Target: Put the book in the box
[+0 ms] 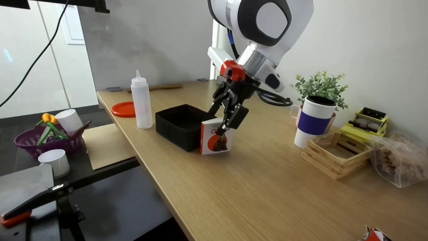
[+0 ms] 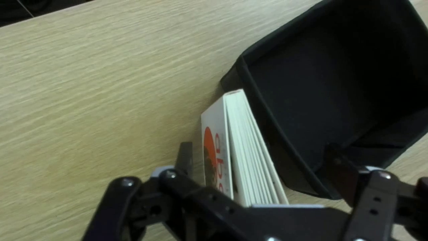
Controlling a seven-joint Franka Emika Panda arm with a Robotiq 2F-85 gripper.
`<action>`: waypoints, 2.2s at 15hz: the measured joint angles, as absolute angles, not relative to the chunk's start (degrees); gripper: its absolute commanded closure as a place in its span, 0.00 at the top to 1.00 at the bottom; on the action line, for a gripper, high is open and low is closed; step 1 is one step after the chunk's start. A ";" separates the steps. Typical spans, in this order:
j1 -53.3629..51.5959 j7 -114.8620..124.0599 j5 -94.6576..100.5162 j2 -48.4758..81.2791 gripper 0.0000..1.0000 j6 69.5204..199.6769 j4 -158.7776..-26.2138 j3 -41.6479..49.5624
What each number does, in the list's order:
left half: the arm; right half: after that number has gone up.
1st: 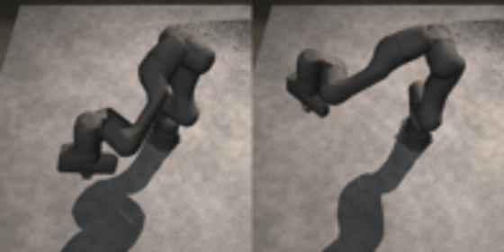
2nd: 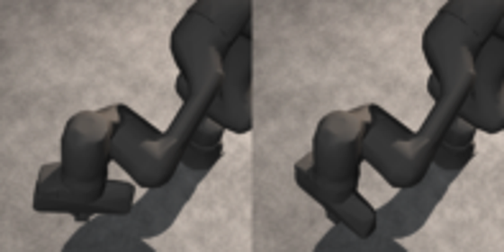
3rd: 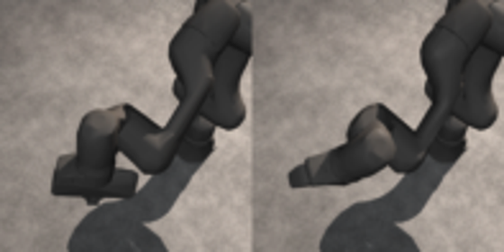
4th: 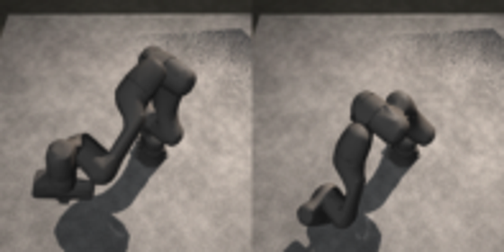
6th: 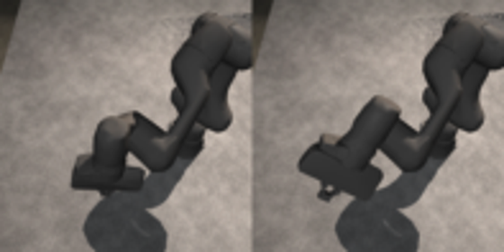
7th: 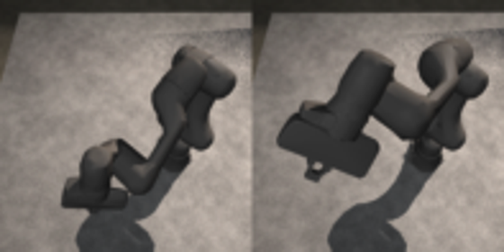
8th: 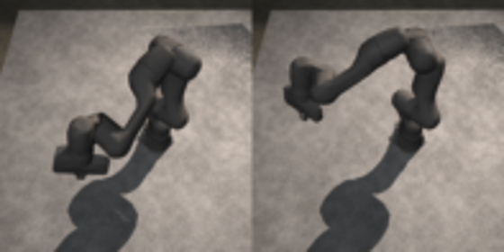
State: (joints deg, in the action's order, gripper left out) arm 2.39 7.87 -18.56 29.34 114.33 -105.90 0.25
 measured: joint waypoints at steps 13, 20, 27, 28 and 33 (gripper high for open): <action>2.35 7.87 -18.56 30.37 0.04 114.36 -105.89 0.25; 1.39 10.77 -18.34 27.44 0.04 115.63 -108.18 0.27; -3.05 26.60 -12.03 16.93 0.04 121.10 -118.47 0.92; -3.72 29.26 -10.48 15.30 0.04 121.60 -119.90 0.94; -6.44 41.73 -1.66 8.47 0.04 121.67 -124.34 0.75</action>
